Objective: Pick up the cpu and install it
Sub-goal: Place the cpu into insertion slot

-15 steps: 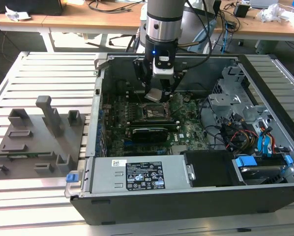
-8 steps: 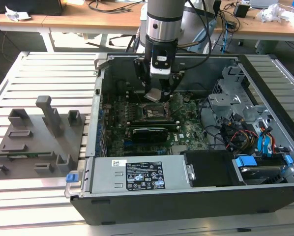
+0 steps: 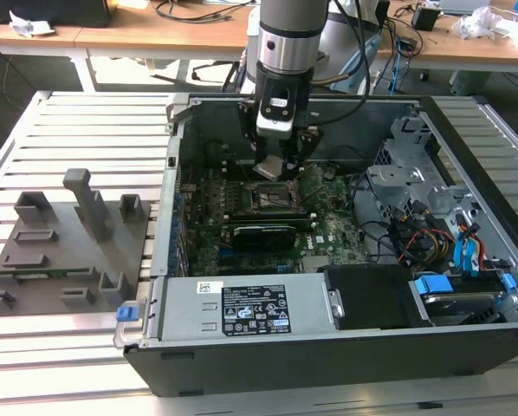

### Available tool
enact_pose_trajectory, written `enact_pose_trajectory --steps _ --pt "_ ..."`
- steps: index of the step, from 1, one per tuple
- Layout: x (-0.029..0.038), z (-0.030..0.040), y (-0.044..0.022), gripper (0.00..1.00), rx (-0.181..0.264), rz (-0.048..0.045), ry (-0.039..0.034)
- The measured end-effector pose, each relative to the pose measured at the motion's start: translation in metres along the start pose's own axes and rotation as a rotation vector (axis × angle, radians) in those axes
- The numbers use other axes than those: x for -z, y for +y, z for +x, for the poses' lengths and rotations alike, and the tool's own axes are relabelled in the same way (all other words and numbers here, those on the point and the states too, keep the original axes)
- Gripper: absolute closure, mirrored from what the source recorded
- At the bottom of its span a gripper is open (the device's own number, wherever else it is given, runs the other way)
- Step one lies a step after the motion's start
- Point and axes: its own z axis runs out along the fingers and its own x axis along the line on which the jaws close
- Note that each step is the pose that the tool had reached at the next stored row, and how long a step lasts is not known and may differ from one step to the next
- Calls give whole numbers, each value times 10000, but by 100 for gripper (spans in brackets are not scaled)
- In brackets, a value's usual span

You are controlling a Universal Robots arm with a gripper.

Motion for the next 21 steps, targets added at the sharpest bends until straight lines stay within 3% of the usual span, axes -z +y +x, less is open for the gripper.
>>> enact_pose_trajectory --steps 12,21 --pt "0 -1 1 45 -1108 32 57" --pt "0 -1 1 45 -2210 63 114"
